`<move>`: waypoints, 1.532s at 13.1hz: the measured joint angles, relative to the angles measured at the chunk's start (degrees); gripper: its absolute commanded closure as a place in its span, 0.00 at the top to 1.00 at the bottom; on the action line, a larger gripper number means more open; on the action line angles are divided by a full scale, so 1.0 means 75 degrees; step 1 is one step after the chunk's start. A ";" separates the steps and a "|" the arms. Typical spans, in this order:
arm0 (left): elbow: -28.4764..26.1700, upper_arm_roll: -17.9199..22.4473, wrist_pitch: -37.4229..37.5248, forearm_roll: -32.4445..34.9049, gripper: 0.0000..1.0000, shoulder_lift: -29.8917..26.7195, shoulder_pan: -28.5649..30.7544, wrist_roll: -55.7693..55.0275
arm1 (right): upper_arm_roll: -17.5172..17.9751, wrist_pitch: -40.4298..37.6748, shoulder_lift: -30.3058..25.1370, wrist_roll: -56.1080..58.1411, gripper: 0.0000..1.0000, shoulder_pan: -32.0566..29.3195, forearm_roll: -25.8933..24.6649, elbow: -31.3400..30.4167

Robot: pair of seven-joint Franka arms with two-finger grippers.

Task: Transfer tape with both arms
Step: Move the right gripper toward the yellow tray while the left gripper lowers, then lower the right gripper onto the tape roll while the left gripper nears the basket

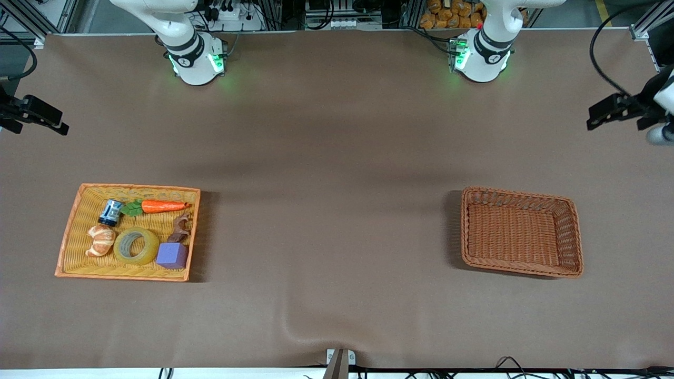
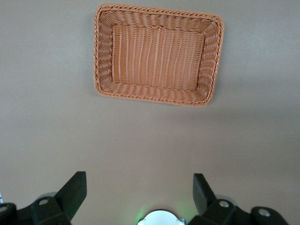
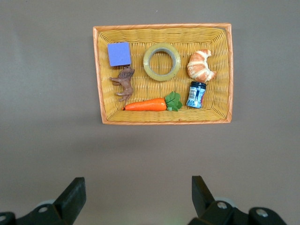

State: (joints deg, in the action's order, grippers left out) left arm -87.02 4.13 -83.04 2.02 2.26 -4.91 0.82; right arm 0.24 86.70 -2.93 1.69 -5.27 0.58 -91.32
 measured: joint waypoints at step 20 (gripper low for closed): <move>0.0064 -0.0310 -0.1491 -0.0117 1.00 0.1138 -0.1175 -0.0114 | 0.0100 0.0164 0.2149 0.0016 1.00 0.0240 0.0007 0.0434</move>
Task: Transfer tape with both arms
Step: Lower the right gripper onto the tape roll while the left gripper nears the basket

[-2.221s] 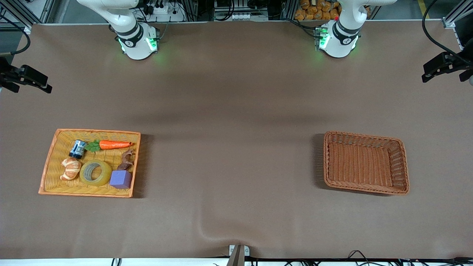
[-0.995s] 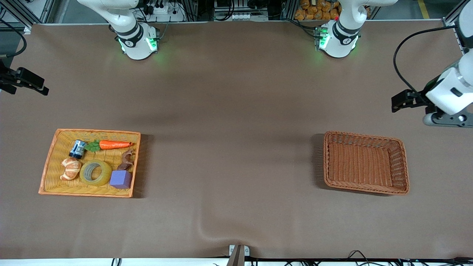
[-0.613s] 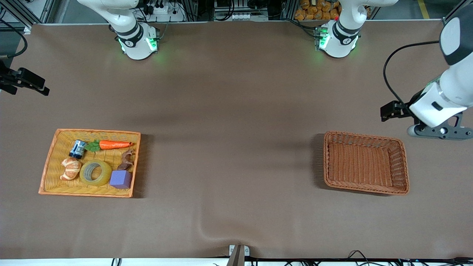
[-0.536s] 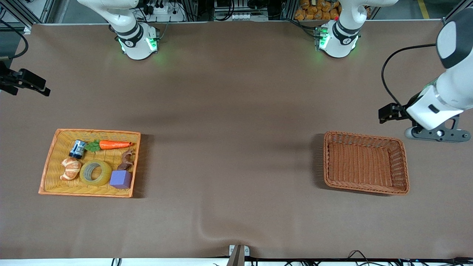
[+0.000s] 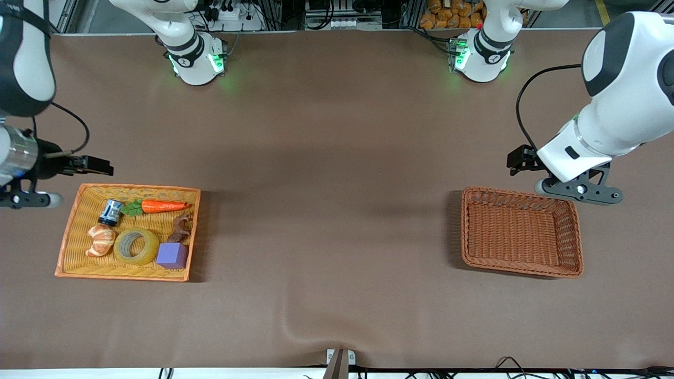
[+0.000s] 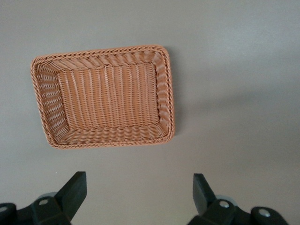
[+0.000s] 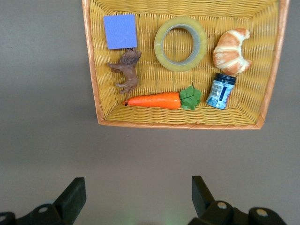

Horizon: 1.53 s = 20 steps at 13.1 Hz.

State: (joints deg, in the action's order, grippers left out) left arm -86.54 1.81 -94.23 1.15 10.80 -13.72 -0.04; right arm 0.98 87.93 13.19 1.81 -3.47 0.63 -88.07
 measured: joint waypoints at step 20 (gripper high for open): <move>0.0017 -0.0040 -0.0357 -0.0208 1.00 0.0187 -0.0193 -0.0294 | -0.0180 0.3450 0.3455 0.0871 1.00 -0.1349 -0.0044 0.0558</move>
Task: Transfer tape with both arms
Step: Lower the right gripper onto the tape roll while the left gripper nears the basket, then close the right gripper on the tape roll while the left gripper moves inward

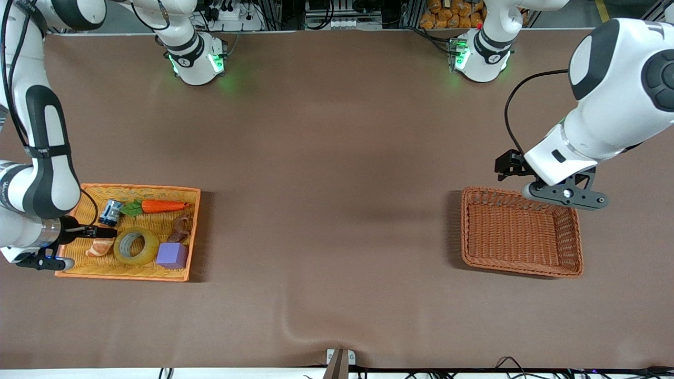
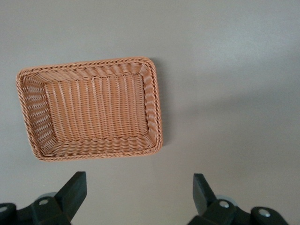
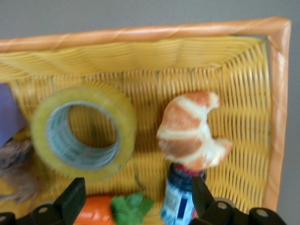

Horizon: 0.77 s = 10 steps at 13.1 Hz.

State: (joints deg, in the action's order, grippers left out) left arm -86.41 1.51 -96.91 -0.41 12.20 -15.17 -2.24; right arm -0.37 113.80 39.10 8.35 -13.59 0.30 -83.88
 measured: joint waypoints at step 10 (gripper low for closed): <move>-0.0002 -0.0048 -0.0454 -0.0436 1.00 0.0382 -0.0342 -0.0600 | 0.0140 0.1324 0.0777 -0.0002 1.00 0.0311 0.0002 0.0006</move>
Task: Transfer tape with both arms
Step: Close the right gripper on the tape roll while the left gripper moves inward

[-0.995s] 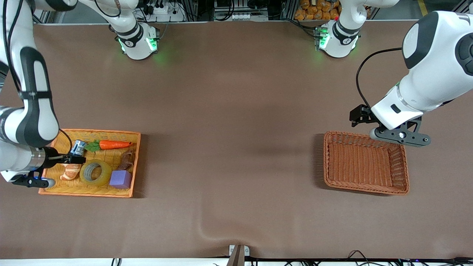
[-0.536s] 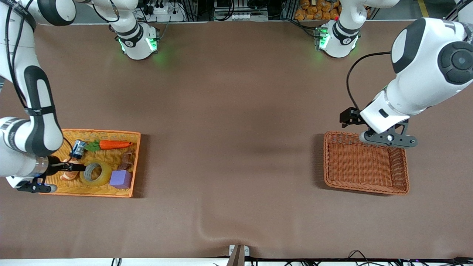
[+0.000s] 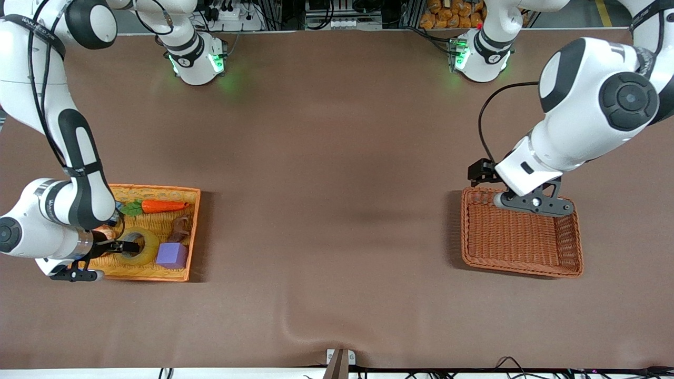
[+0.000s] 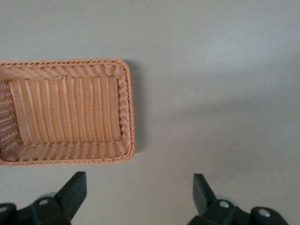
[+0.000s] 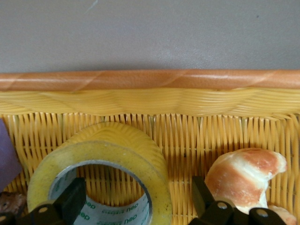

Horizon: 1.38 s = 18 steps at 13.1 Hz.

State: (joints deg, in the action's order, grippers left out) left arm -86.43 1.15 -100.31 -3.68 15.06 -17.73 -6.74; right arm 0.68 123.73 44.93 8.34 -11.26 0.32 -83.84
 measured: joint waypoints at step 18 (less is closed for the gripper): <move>-0.0015 -0.0034 -0.0634 -0.0001 1.00 0.0817 -0.1071 -0.1523 | -0.0022 -0.0005 0.0041 -0.0364 0.00 0.0017 -0.0003 0.0018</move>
State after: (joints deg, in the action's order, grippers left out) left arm -86.54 0.89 -105.06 -3.69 21.19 -25.76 -18.16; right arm 0.52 123.70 45.24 5.61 -11.13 0.30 -83.70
